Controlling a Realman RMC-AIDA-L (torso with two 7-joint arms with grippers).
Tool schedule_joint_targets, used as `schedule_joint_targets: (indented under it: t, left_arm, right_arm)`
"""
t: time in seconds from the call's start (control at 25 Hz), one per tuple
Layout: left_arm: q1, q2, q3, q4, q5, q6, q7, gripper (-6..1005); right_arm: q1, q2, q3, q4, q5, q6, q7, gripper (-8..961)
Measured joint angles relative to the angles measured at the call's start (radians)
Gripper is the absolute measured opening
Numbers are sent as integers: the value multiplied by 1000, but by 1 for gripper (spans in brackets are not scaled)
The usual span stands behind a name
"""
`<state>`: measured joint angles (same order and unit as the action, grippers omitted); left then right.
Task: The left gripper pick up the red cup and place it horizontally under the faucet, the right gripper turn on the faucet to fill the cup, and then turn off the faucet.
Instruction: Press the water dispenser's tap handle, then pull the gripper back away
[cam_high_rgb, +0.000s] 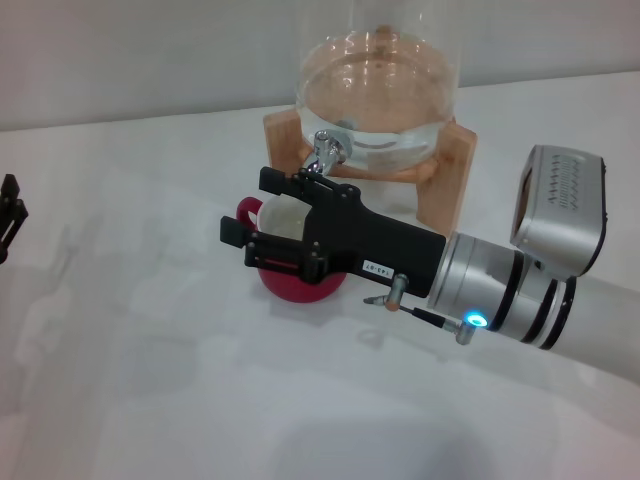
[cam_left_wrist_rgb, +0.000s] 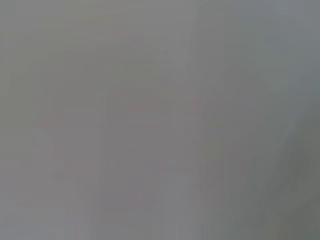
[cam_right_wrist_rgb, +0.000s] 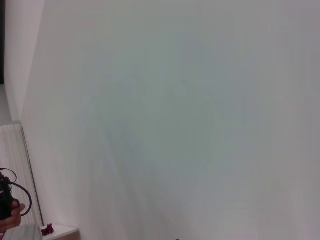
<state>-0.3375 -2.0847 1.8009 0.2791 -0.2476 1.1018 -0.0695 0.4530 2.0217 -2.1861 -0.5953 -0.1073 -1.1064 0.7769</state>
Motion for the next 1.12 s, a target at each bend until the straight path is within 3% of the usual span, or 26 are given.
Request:
schedule_joint_targets:
  t: [1.12]
  left_arm:
    - [-2,0,0,0,2,1,-4,872]
  right_arm:
    - [-32,-3,27,0,0,-5,-7,855]
